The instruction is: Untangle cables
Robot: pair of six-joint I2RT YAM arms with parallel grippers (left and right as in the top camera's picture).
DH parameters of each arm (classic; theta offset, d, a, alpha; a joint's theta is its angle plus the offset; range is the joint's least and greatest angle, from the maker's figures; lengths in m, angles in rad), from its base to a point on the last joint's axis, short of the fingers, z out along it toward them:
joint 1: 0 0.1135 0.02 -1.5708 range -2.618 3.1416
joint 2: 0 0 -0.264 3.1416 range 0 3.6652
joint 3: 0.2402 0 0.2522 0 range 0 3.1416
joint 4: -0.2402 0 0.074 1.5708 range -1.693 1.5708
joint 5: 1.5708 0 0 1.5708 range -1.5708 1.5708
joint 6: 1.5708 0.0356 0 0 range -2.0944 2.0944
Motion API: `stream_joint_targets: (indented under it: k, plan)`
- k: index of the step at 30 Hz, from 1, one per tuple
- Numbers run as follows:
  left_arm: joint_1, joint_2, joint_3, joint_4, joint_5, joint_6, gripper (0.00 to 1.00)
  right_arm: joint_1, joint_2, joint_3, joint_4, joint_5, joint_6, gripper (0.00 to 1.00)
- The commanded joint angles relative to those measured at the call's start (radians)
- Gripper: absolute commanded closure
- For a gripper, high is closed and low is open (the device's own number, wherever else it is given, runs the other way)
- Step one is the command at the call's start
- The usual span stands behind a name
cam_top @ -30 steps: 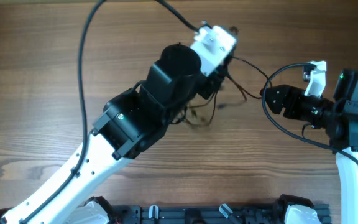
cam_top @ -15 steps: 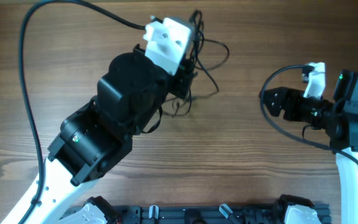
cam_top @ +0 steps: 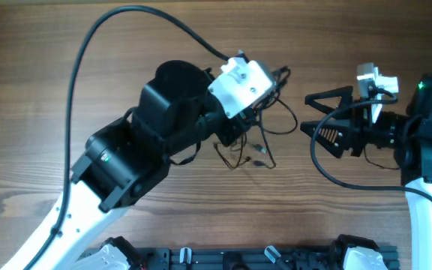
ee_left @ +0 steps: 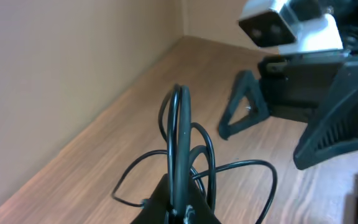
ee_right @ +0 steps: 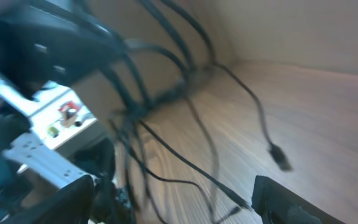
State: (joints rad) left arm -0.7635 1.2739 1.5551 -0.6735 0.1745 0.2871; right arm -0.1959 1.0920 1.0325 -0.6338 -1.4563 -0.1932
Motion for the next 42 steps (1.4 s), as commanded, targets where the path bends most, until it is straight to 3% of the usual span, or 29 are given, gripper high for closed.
stream_joint_targets:
  k: [1,8,13,17,20,21,25,33,36,42]
  plan:
    - [0.002,0.034,0.016,0.023,0.138,0.021,0.96,0.002,-0.005,0.0,0.041,-0.095,0.069,0.16]
    - [0.002,0.079,0.016,0.069,0.254,0.021,0.96,0.002,-0.005,0.0,0.043,-0.086,0.069,0.18]
    - [0.002,0.084,0.016,0.098,0.296,0.021,0.96,0.002,-0.005,0.0,0.043,-0.086,0.069,0.26]
    - [0.002,0.084,0.016,0.109,0.308,0.021,0.96,0.002,-0.005,0.0,0.042,-0.086,0.07,0.59]
    - [0.002,0.084,0.016,0.109,0.307,0.021,0.96,0.002,-0.005,0.0,0.042,-0.086,0.07,0.91]
    - [0.002,0.084,0.016,0.109,0.301,0.021,0.96,0.002,-0.005,0.0,0.042,-0.086,0.076,0.96]
    - [0.003,0.084,0.016,0.113,0.174,-0.023,0.96,0.002,-0.005,0.0,0.042,-0.087,0.092,0.96]
    - [0.013,0.084,0.016,0.113,-0.315,-0.428,0.96,0.002,-0.027,0.0,0.051,-0.091,0.092,0.96]
    - [0.039,0.084,0.016,0.085,-0.325,-0.488,0.96,0.002,-0.051,0.0,0.085,-0.091,0.106,0.96]
    - [0.089,0.084,0.016,0.028,-0.325,-0.585,0.96,0.002,-0.103,0.0,0.297,-0.077,0.311,0.96]
